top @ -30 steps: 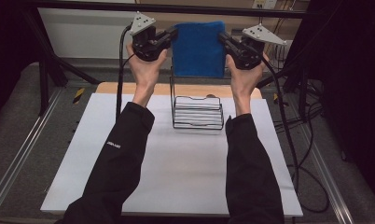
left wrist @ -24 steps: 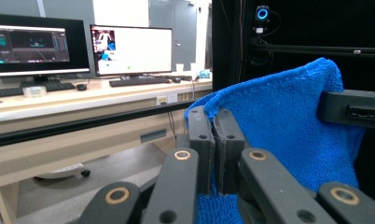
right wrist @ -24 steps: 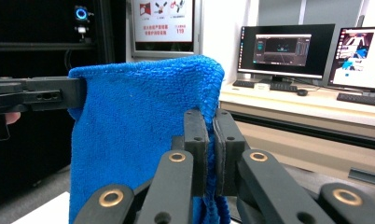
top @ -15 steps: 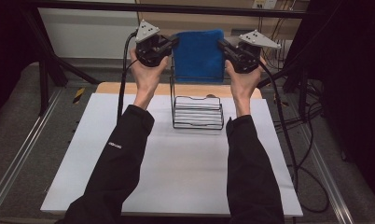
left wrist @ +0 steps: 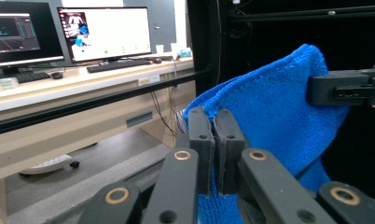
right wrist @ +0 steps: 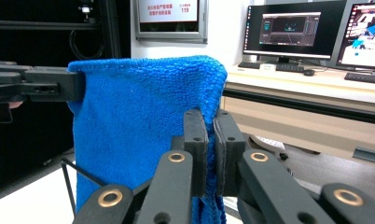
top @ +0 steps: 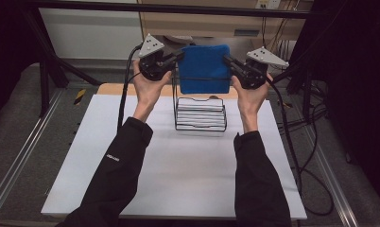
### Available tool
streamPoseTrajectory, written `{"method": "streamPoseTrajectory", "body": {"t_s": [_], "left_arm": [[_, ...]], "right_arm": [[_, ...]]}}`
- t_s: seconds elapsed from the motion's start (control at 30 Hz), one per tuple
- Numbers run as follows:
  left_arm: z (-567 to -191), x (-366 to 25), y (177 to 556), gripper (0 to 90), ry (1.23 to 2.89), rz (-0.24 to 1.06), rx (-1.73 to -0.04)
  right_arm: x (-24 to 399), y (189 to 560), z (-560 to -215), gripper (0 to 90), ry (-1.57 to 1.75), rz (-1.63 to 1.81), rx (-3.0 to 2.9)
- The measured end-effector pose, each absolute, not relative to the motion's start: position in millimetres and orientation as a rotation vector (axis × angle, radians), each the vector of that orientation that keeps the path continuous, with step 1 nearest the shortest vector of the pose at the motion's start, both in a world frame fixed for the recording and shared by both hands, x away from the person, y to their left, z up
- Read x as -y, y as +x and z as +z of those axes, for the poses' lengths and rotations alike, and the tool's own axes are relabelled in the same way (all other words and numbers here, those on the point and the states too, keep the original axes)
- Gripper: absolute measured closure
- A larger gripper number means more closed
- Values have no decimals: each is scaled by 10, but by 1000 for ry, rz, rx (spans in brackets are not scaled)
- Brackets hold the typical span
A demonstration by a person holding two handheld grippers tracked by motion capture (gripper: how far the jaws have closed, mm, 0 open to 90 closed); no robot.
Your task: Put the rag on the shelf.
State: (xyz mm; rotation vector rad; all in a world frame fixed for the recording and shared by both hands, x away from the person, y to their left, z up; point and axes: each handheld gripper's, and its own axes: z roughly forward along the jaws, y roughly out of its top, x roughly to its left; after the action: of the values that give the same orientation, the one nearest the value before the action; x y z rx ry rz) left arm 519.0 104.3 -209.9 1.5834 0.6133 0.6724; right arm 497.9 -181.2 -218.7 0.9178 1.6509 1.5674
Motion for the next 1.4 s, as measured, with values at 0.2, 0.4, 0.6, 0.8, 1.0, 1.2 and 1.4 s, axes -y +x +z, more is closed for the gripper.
{"method": "streamPoseTrajectory", "body": {"t_s": [0.2, 0.4, 0.6, 0.8, 1.0, 1.2, 1.4], "left_arm": [[-2124, -1071, 5125, 874, 1595, 663, -587], [-2158, -1081, 5057, 874, 1622, 640, -562], [-2195, -1096, 4967, 873, 1639, 616, -540], [-2258, -1083, 4888, 872, 1678, 604, -535], [-2338, -1055, 4852, 871, 1714, 588, -555], [-2438, -1039, 4832, 872, 1756, 582, -568], [-2533, -1033, 4840, 872, 1776, 574, -578]], "right_arm": [[1828, 4939, -2245, 856, 897, 1568, -1672], [1857, 4908, -2273, 853, 875, 1535, -1701], [1861, 4847, -2290, 848, 848, 1501, -1737], [1888, 4808, -2348, 840, 847, 1489, -1768], [1911, 4794, -2380, 814, 840, 1474, -1798], [1929, 4736, -2356, 705, 833, 1458, -1826], [1965, 4588, -2347, 462, 833, 1455, -1865]]}}
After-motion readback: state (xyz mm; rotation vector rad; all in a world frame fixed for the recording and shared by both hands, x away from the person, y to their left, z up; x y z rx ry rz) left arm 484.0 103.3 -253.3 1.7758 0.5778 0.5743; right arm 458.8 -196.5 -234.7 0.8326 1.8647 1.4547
